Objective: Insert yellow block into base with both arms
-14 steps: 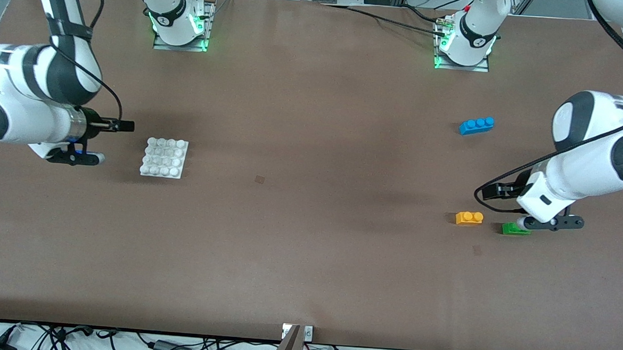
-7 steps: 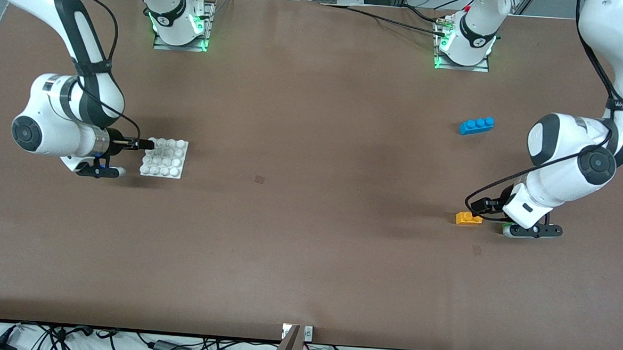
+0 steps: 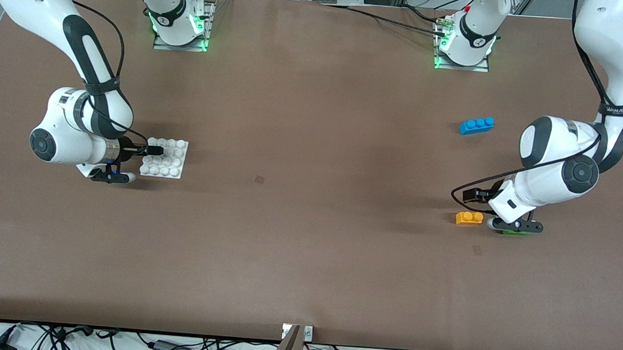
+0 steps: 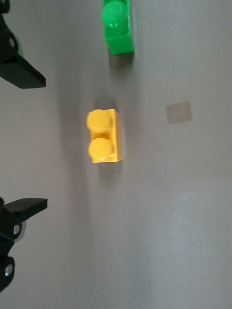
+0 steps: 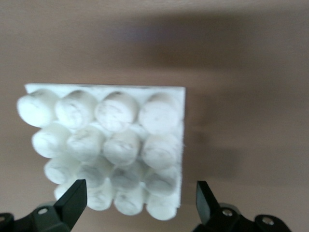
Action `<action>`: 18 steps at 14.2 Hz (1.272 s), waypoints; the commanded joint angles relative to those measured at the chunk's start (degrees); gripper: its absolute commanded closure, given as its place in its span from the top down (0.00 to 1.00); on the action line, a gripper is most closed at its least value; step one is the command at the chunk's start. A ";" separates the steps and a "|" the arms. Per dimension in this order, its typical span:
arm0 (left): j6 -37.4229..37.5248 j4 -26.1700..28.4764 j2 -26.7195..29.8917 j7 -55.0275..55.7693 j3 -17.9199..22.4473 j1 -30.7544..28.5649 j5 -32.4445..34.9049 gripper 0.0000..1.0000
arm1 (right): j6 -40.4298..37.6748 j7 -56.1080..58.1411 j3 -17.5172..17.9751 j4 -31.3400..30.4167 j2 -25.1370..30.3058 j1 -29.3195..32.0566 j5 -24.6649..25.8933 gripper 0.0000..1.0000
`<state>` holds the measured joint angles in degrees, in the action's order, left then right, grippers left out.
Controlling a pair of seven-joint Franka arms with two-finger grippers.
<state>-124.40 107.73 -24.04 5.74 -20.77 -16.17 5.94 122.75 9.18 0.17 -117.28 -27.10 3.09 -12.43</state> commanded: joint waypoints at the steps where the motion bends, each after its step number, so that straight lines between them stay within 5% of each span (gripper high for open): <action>1: 1.97 -0.50 1.28 -0.04 -0.23 -0.01 1.36 1.00 | 1.43 1.89 0.45 0.12 -0.67 0.60 -3.12 0.95; 9: -3.36 -7.62 -8.29 0.06 0.91 0.44 9.77 1.00 | 3.90 1.89 0.36 0.12 -1.82 0.25 -3.12 0.56; 18: -7.35 -12.37 -15.07 5.68 0.82 3.33 10.50 1.00 | 3.99 1.80 0.36 0.12 -1.99 -3.61 -3.21 0.54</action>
<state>-132.64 97.49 -37.90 9.51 -19.76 -14.26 14.86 125.57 10.15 0.29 -117.11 -28.06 2.27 -14.43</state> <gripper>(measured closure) 0.000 0.414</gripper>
